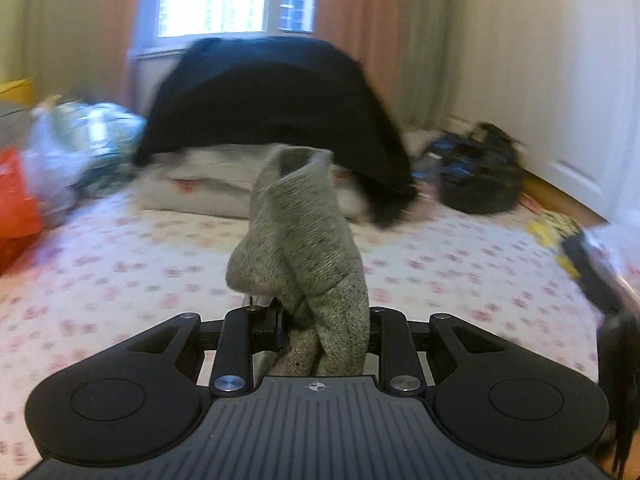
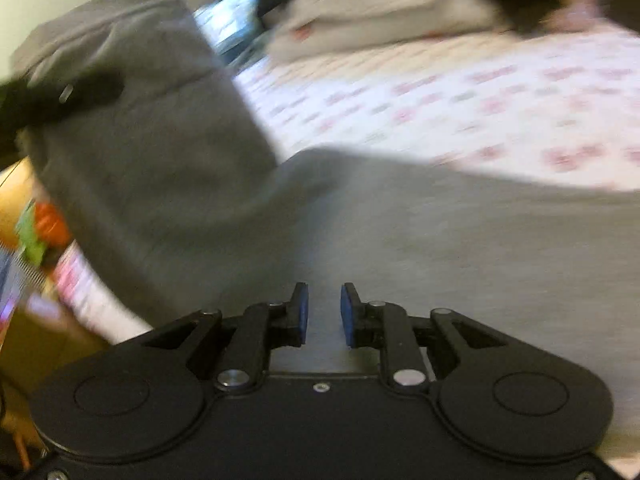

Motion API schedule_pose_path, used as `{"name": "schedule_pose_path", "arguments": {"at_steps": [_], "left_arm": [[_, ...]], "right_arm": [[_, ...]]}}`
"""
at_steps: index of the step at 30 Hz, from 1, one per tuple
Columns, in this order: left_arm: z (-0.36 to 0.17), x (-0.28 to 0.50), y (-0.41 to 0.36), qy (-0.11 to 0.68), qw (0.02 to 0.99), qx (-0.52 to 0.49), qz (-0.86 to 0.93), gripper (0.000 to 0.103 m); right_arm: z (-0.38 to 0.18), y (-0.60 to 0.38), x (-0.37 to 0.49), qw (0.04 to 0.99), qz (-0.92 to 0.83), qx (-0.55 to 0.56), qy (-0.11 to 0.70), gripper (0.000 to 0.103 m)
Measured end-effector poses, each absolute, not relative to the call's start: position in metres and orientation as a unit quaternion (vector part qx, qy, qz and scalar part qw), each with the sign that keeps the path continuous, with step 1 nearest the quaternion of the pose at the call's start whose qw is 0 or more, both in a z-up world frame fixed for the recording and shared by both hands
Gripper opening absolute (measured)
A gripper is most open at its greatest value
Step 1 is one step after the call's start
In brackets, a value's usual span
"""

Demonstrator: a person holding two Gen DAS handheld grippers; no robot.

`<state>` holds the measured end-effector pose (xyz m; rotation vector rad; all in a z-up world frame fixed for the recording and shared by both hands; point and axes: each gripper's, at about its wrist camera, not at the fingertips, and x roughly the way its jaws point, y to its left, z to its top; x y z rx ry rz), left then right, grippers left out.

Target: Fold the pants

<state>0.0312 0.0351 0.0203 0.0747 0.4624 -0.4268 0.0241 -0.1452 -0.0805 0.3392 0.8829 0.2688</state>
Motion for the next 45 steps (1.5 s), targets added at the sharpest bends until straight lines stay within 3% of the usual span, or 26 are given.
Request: {"name": "schedule_pose_path", "arguments": {"at_steps": [8,13,14,15,16,18,20,25,27,31,38,45], "left_arm": [[-0.069,0.023,-0.089,0.312,0.909,0.085,-0.263,0.024],[-0.093,0.008,-0.124,0.321,0.897,0.153,-0.263,0.030],[-0.092,0.008,-0.126,0.323,0.893,0.159,-0.269,0.038],[-0.090,0.007,-0.126,0.325,0.889,0.154,-0.282,0.047],[-0.085,0.004,-0.123,0.325,0.886,0.145,-0.296,0.052],[-0.074,-0.008,-0.124,0.311,0.883,0.137,-0.323,0.056],[-0.066,-0.023,-0.129,0.284,0.882,0.147,-0.345,0.057],[-0.043,-0.031,-0.103,0.270,0.892,0.105,-0.347,0.062],[-0.041,-0.017,-0.082,0.286,0.900,0.071,-0.321,0.069],[-0.051,0.022,-0.038,0.341,0.907,0.024,-0.244,0.070],[-0.104,0.070,0.020,0.461,0.868,-0.023,-0.184,0.070],[-0.117,0.072,0.031,0.467,0.861,-0.025,-0.200,0.072]], "right_arm": [[-0.086,-0.254,0.009,0.885,-0.018,0.180,0.429,0.031],[-0.100,-0.287,0.000,0.875,-0.061,0.192,0.440,0.031],[-0.100,-0.291,-0.002,0.874,-0.065,0.198,0.439,0.034],[-0.100,-0.293,-0.007,0.874,-0.068,0.203,0.437,0.047],[-0.098,-0.296,-0.012,0.874,-0.073,0.208,0.432,0.062],[-0.094,-0.303,-0.016,0.878,-0.083,0.212,0.422,0.077],[-0.089,-0.313,-0.021,0.882,-0.097,0.214,0.408,0.078],[-0.070,-0.326,-0.027,0.893,-0.117,0.231,0.369,0.085],[-0.065,-0.326,-0.027,0.899,-0.095,0.236,0.355,0.090],[-0.066,-0.315,-0.020,0.901,-0.034,0.248,0.353,0.096],[-0.095,-0.288,-0.004,0.886,0.004,0.220,0.408,0.098],[-0.121,-0.282,0.003,0.868,0.033,0.232,0.439,0.097]]}}
